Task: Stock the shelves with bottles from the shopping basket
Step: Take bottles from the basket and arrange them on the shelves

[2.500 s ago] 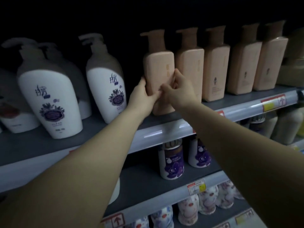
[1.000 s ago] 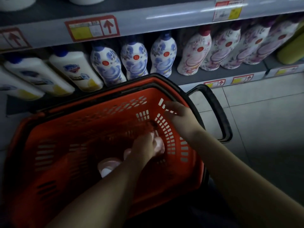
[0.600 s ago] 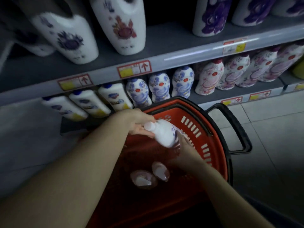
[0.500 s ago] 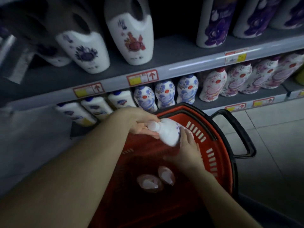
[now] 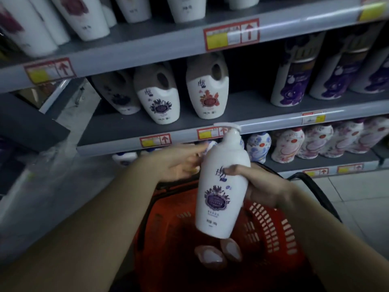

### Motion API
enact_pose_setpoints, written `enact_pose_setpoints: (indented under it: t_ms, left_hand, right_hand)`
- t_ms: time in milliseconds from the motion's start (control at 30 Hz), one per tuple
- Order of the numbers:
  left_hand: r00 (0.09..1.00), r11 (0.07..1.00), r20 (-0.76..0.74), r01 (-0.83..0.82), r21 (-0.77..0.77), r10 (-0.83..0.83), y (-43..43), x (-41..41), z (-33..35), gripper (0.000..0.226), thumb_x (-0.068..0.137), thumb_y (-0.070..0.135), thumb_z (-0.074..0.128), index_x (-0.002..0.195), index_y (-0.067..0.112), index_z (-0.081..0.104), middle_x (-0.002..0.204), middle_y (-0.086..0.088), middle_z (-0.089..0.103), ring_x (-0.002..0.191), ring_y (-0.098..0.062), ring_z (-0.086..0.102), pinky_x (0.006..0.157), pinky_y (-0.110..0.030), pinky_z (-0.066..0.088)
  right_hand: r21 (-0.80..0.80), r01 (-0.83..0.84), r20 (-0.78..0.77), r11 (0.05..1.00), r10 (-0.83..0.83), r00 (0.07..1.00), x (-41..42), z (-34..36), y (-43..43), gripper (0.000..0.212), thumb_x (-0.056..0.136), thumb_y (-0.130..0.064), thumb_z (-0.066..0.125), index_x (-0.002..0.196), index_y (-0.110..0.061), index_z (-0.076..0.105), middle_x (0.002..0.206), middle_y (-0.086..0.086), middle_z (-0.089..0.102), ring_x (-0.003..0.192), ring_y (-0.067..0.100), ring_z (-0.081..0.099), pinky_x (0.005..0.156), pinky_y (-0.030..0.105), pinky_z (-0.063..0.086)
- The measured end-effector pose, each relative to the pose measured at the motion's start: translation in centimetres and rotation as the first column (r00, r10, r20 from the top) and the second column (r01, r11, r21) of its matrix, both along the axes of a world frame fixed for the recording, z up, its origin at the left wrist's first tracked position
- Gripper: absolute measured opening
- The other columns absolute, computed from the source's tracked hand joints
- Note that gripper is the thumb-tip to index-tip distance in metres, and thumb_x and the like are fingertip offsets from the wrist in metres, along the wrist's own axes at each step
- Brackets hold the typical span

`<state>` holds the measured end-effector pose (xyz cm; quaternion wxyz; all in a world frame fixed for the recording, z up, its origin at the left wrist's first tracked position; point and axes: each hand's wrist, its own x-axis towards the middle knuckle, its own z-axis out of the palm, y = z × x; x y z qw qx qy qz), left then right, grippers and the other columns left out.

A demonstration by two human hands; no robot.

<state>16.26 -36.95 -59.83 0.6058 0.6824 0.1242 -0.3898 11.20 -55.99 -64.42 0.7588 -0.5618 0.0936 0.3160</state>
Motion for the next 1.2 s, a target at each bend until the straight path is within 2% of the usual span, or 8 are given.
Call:
enact_pose_setpoints:
  t_ms: [133, 267, 533, 767, 867, 967, 1067, 1200]
  left_hand:
    - [0.996, 0.93, -0.011, -0.082, -0.357, 0.084, 0.9, -3.8, -1.1, 0.042, 0.079, 0.024, 0.062, 0.121, 0.02, 0.061, 0.118, -0.007, 0.069, 0.107, -0.022, 0.066, 0.091, -0.039, 0.054]
    - [0.977, 0.851, 0.068, -0.142, -0.506, 0.204, 1.3, -4.9, -1.1, 0.056, 0.077, 0.015, 0.067, 0.13, 0.028, 0.055, 0.128, -0.009, 0.064, 0.117, -0.027, 0.061, 0.095, -0.045, 0.051]
    - [0.959, 0.864, 0.095, -0.194, -0.465, 0.267, 2.6, -5.7, 0.3, 0.056, 0.074, 0.012, 0.069, 0.127, 0.028, 0.057, 0.119, -0.012, 0.069, 0.107, -0.028, 0.067, 0.091, -0.046, 0.051]
    - [0.939, 0.883, 0.151, -0.225, -0.412, 0.31, 4.9, -5.6, 1.8, 0.05, 0.067, 0.011, 0.073, 0.112, 0.031, 0.066, 0.113, -0.011, 0.072, 0.1, -0.028, 0.07, 0.088, -0.044, 0.053]
    - [0.917, 0.909, 0.252, -0.208, -0.361, 0.31, 5.8, -5.2, 2.6, 0.066, 0.06, 0.008, 0.084, 0.117, 0.031, 0.061, 0.109, -0.009, 0.074, 0.1, -0.025, 0.071, 0.083, -0.041, 0.056]
    - [0.848, 0.932, 0.416, -0.217, -0.29, 0.327, 6.5, -4.2, 4.8, 0.075, 0.056, 0.005, 0.084, 0.12, 0.034, 0.056, 0.099, -0.004, 0.077, 0.093, -0.021, 0.073, 0.075, -0.033, 0.058]
    - [0.771, 0.934, 0.541, -0.198, -0.296, 0.335, 6.8, -2.6, 8.5, 0.061, 0.068, -0.004, 0.078, 0.108, 0.037, 0.057, 0.093, -0.001, 0.078, 0.085, -0.018, 0.074, 0.061, -0.025, 0.057]
    - [0.672, 0.933, 0.658, -0.146, -0.33, 0.338, 6.9, 0.3, 14.2, 0.055, 0.066, 0.005, 0.078, 0.106, 0.038, 0.059, 0.099, 0.001, 0.077, 0.09, -0.017, 0.073, 0.072, -0.03, 0.059]
  right_hand:
    - [0.016, 0.028, 0.023, 0.999, -0.029, 0.999, 1.4, 3.6, 0.4, 0.049, 0.069, -0.019, 0.072, 0.114, -0.003, 0.062, 0.108, 0.02, 0.07, 0.097, 0.032, 0.066, 0.089, 0.047, 0.054]
    - [0.011, 0.063, 0.058, 0.998, -0.064, 0.996, 1.8, 5.3, 0.9, 0.052, 0.068, -0.023, 0.075, 0.113, 0.003, 0.063, 0.108, 0.023, 0.071, 0.095, 0.033, 0.069, 0.084, 0.045, 0.056]
    - [0.065, 0.136, 0.064, 0.989, -0.14, 0.988, 0.8, 6.1, 2.7, 0.052, 0.071, -0.019, 0.068, 0.116, 0.006, 0.059, 0.113, 0.03, 0.066, 0.092, 0.036, 0.067, 0.084, 0.047, 0.056]
    - [0.055, 0.099, 0.11, 0.994, -0.105, 0.988, 1.5, 7.8, 5.2, 0.044, 0.066, -0.016, 0.075, 0.103, 0.004, 0.064, 0.098, 0.028, 0.072, 0.085, 0.037, 0.07, 0.077, 0.047, 0.059]
    - [0.063, 0.083, 0.13, 0.995, -0.09, 0.987, 2.2, 8.4, 6.9, 0.061, 0.062, -0.018, 0.082, 0.116, 0.003, 0.061, 0.105, 0.028, 0.07, 0.099, 0.044, 0.067, 0.086, 0.054, 0.054]
    - [0.09, 0.104, 0.209, 0.991, -0.121, 0.97, 3.2, 10.3, 8.5, 0.077, 0.054, -0.018, 0.086, 0.122, -0.002, 0.054, 0.107, 0.028, 0.07, 0.097, 0.041, 0.069, 0.081, 0.051, 0.057]
    - [0.119, 0.142, 0.335, 0.983, -0.175, 0.926, 4.6, 13.8, 9.2, 0.064, 0.06, -0.015, 0.085, 0.116, 0.001, 0.057, 0.102, 0.028, 0.071, 0.086, 0.035, 0.071, 0.069, 0.041, 0.06]
    - [0.144, 0.163, 0.497, 0.976, -0.214, 0.841, 7.1, 19.4, 9.6, 0.054, 0.066, -0.021, 0.081, 0.112, 0.0, 0.062, 0.097, 0.021, 0.074, 0.081, 0.028, 0.073, 0.064, 0.035, 0.06]
